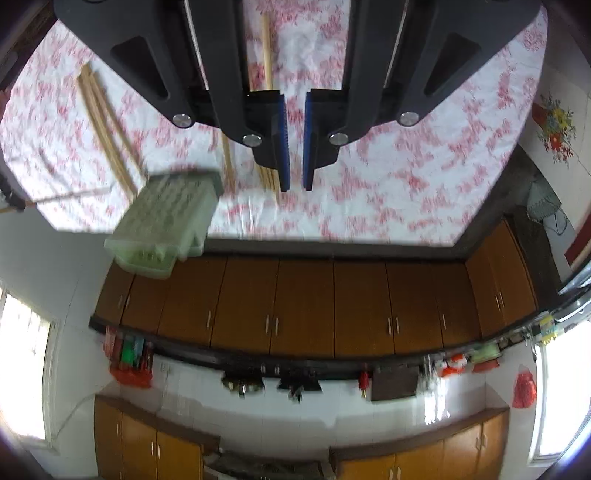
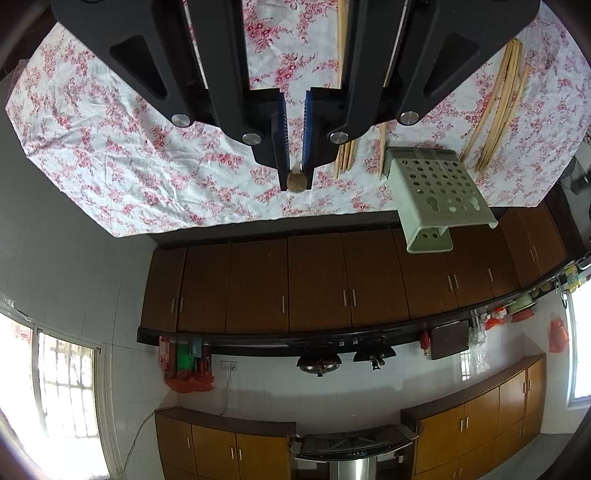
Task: Organize utensils
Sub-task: 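Lift the chopsticks upright with the left tool while the right tool carries its chopstick over the green basket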
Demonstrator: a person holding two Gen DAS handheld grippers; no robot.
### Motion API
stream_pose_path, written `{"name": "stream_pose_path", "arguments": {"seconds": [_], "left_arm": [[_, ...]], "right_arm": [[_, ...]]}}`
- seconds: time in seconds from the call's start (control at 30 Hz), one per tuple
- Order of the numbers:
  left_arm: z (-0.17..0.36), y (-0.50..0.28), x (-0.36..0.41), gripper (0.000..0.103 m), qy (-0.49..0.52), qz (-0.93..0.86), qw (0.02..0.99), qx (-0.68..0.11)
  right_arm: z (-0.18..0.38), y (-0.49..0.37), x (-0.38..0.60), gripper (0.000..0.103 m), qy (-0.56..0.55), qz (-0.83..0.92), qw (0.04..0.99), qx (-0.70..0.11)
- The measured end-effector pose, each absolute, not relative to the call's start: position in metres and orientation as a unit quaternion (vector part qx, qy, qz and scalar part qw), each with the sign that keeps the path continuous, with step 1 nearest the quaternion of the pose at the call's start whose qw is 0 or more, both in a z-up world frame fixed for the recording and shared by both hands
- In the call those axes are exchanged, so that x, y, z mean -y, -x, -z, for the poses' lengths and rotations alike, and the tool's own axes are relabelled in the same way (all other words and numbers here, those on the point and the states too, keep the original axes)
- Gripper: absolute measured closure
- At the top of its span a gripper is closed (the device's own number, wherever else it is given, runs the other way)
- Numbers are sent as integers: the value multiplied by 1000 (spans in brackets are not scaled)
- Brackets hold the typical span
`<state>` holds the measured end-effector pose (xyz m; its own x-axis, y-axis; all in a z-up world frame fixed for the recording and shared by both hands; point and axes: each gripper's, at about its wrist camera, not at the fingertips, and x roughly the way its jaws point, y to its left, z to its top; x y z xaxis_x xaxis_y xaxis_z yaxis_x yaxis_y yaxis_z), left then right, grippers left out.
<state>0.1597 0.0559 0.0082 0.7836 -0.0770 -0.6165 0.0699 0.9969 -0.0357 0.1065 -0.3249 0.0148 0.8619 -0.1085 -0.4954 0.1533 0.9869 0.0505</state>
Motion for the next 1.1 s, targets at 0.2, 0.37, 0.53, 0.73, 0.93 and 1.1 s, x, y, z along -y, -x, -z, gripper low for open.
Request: {"name": "stream_pose_path", "arguments": {"seconds": [0.2,0.37,0.53,0.73,0.93,1.1], "left_arm": [[61,-156,-44,90,0,53,912,-406],[94,-151,-36,90,-11,53,898,-438],[101,-143,-30,90,-19,53,898,-436],[107,-139,-25,90,-20,52,896,-440],[102,-143,-26,95,-29,49,896,-439],[54,-142,-40,95,-19,49,923,-381]], "right_arm": [[-2,-97,315,96,-48,62,960,-270],[-1,-94,313,96,-51,59,959,-271],[0,-93,313,96,-51,59,959,-273],[1,-93,312,96,-52,58,959,-274],[-2,-91,313,96,-52,58,961,-267],[-14,-89,313,96,-48,58,966,-248]]}}
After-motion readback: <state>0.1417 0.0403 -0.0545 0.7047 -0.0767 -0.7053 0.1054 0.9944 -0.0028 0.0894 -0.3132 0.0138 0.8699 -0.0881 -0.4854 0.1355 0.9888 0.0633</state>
